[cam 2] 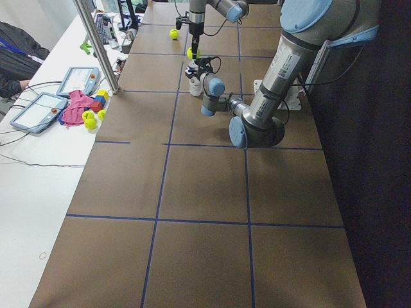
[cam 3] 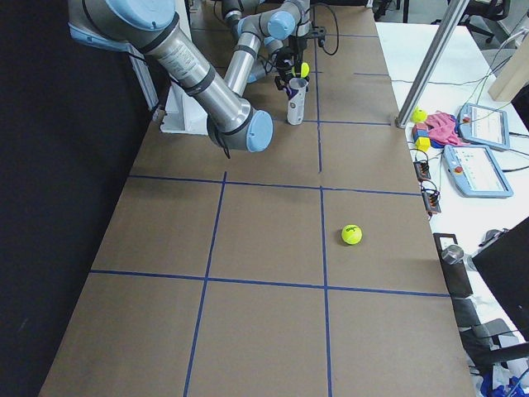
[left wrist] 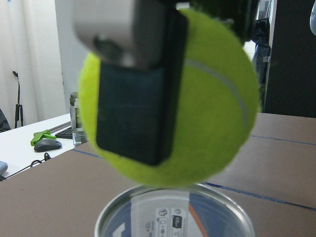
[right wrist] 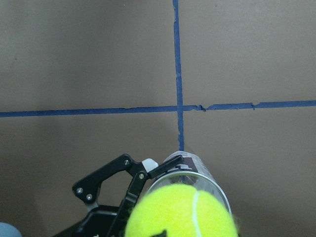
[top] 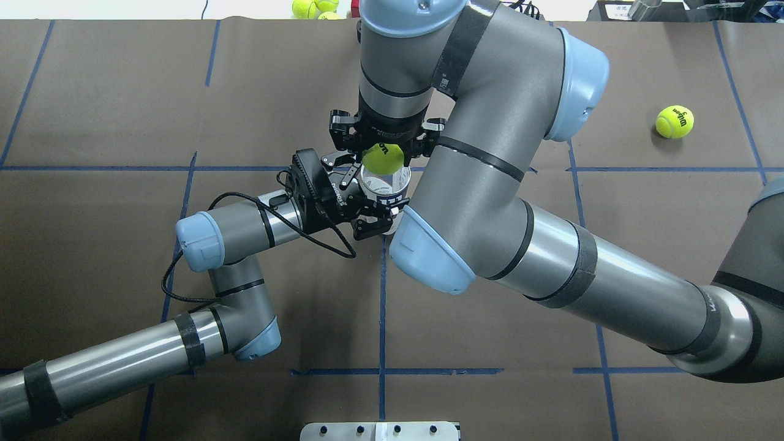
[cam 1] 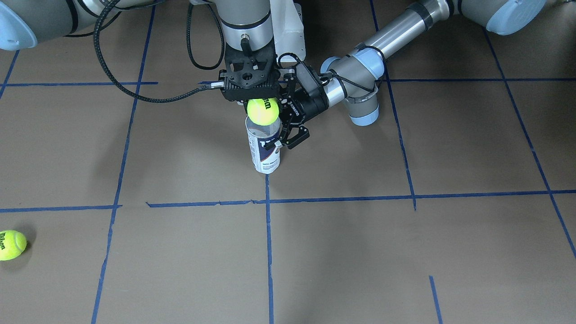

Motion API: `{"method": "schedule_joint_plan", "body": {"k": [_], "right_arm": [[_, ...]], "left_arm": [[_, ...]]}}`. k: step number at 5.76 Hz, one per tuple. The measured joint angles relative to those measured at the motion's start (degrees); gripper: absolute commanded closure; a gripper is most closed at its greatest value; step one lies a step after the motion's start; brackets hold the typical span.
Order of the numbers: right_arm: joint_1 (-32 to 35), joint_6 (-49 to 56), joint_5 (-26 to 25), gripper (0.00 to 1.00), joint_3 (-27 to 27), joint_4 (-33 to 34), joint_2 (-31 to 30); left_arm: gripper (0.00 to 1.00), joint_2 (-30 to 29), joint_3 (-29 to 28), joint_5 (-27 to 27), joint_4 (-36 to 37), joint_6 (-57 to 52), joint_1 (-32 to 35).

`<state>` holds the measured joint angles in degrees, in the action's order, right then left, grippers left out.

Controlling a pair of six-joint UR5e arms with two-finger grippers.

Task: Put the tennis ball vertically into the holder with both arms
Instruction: 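Carry the ball with the right gripper over the can's opening, then open the right gripper to drop the ball into the can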

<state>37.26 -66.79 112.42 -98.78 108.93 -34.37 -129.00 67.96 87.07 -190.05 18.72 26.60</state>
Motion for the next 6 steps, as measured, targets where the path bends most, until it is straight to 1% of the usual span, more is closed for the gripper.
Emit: {"method": "schedule_joint_plan", "body": {"k": [1, 2, 4, 5, 6], "right_arm": [[-0.2, 0.0, 0.0, 0.14, 0.0, 0.0, -0.3], [-0.4, 0.0, -0.1, 0.09, 0.0, 0.1, -0.7], [-0.8, 0.0, -0.1, 0.08, 0.1, 0.1, -0.8], [-0.9, 0.0, -0.1, 0.08, 0.1, 0.1, -0.7], [-0.9, 0.0, -0.1, 0.03, 0.2, 0.0, -0.7]], "left_arm": [[0.11, 0.0, 0.0, 0.0, 0.0, 0.0, 0.0], [0.11, 0.0, 0.1, 0.0, -0.1, 0.0, 0.0], [0.11, 0.1, 0.1, 0.0, -0.1, 0.0, 0.0], [0.17, 0.1, 0.1, 0.0, -0.1, 0.0, 0.0], [0.21, 0.1, 0.1, 0.0, -0.1, 0.0, 0.0]]}}
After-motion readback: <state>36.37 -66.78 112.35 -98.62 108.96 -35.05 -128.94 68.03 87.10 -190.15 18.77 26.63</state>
